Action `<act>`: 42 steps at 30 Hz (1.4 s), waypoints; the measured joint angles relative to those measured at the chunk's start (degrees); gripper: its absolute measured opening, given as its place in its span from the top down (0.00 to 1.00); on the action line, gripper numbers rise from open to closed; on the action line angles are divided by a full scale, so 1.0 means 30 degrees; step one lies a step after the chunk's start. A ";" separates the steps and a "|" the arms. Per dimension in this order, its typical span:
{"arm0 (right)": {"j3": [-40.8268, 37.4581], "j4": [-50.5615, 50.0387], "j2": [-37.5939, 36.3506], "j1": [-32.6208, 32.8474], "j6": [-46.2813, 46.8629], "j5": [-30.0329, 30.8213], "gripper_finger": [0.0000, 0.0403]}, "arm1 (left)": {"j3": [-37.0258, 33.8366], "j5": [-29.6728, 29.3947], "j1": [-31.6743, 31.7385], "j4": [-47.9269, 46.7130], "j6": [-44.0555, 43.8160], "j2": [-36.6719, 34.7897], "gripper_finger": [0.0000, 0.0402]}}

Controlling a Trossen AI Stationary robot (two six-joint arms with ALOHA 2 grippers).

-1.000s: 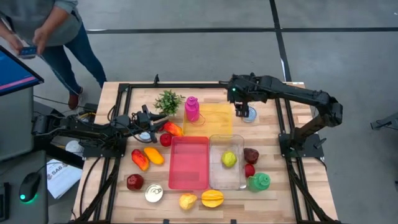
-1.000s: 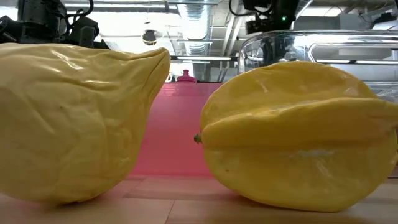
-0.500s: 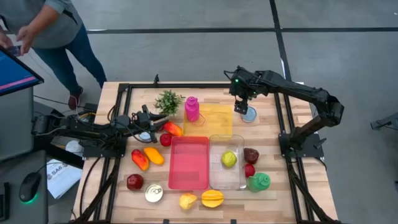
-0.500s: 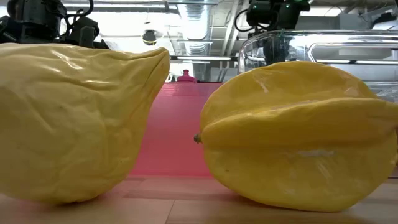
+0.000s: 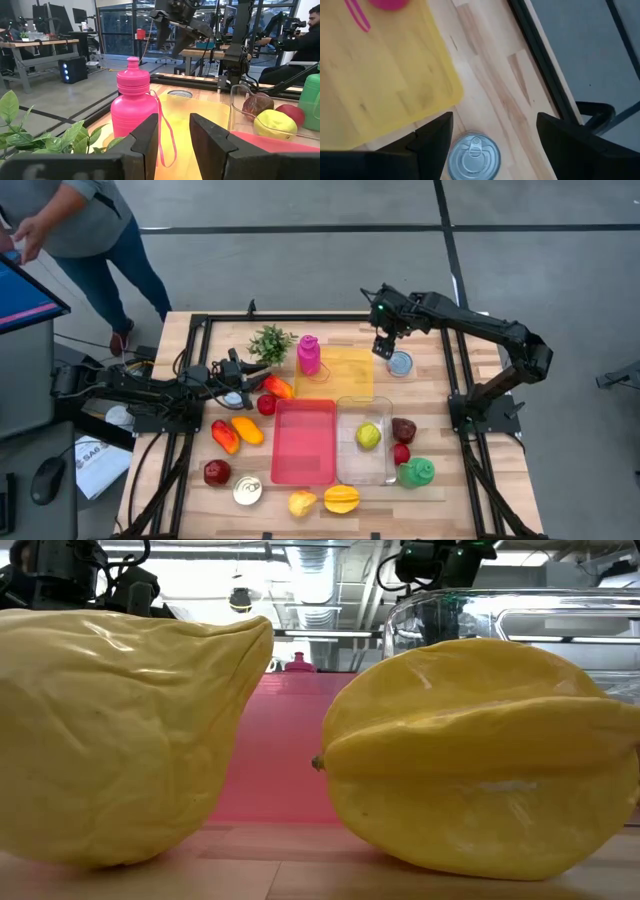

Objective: Pick & Place Food Item
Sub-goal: Put the red apple into the transparent bin

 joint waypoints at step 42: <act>-0.6181 0.9751 -0.4373 -0.0764 0.0833 0.1546 0.96 | 0.0000 -0.0016 0.0007 -0.0138 0.0607 0.0000 0.75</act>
